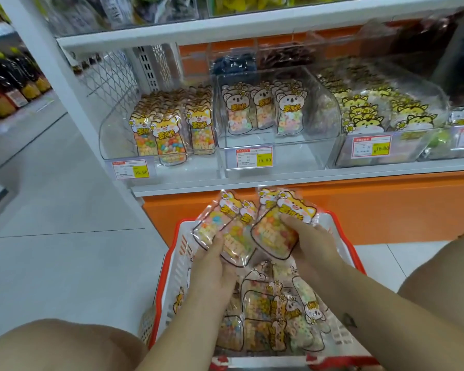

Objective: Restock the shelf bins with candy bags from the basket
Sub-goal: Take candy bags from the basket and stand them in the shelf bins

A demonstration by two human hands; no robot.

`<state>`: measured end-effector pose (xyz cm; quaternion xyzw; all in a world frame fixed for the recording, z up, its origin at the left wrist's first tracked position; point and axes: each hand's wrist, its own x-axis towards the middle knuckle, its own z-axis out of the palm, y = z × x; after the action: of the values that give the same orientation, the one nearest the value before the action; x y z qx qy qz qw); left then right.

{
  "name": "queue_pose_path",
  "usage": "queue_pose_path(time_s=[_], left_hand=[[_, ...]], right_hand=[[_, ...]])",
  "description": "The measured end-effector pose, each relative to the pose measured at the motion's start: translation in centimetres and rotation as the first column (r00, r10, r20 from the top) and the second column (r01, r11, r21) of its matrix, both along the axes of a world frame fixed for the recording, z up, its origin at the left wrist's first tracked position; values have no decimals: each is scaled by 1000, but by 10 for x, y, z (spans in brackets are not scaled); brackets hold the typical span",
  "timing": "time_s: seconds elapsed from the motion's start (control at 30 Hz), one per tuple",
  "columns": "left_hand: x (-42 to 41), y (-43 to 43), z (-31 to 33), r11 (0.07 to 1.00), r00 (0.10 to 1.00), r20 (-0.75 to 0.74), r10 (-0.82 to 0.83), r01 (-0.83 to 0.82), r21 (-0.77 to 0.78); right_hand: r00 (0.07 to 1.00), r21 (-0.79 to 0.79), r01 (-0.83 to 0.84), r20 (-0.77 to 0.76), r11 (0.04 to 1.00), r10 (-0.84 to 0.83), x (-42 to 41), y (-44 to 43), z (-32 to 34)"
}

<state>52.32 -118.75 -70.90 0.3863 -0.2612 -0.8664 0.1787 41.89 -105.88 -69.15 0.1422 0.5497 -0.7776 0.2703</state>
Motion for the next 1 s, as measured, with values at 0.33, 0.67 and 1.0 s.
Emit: queue_pose_path(time_s=[0.33,0.67,1.0], left_hand=[[0,4,6,1000,985,-171,6,-4,11],[24,-27,69,719,837,183,-516,539,-438],[19,-57,113,252,741,533,-409,653,-714]], right_hand=[[952,-105,-237,172,966,252,36,-9,9],[912,-134,-408,-23,903,409,11,-6,46],[733,205,-513,-399,833,550,15,-67,98]])
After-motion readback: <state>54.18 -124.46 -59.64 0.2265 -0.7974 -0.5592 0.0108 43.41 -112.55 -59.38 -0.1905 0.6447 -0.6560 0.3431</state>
